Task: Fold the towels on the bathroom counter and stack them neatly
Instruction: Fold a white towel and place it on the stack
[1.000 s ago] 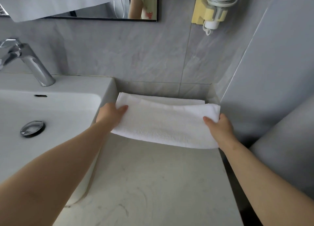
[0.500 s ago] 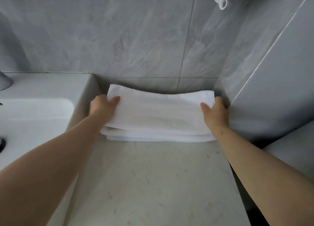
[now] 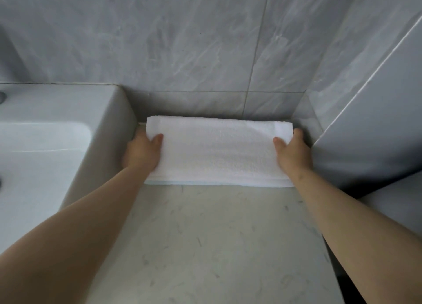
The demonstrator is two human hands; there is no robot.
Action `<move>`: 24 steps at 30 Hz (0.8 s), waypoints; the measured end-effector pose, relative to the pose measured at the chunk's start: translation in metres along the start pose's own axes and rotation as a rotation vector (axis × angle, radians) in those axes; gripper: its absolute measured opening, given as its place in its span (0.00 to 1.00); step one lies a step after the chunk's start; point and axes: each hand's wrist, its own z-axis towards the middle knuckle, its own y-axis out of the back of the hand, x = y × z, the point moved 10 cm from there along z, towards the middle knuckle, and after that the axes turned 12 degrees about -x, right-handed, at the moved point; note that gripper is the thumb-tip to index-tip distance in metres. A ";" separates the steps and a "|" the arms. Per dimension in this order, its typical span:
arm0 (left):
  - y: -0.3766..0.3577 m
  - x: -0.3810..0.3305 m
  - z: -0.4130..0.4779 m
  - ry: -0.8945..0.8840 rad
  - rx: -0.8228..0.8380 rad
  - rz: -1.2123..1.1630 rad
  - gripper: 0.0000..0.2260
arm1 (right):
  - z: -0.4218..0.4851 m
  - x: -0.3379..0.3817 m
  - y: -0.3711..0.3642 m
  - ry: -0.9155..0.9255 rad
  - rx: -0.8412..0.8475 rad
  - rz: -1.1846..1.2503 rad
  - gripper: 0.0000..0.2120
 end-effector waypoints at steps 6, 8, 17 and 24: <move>0.009 -0.011 -0.007 -0.150 -0.160 0.105 0.27 | -0.006 0.021 0.004 0.229 -0.135 -0.182 0.27; 0.010 -0.024 -0.008 -0.329 -0.202 0.149 0.26 | -0.011 0.037 0.002 0.432 -0.191 -0.346 0.25; -0.028 -0.035 0.002 -0.524 0.057 0.260 0.21 | -0.003 0.030 -0.025 0.497 0.008 -0.545 0.24; -0.039 -0.031 0.001 -0.492 0.171 0.387 0.29 | -0.002 0.016 -0.036 0.353 0.200 -0.562 0.34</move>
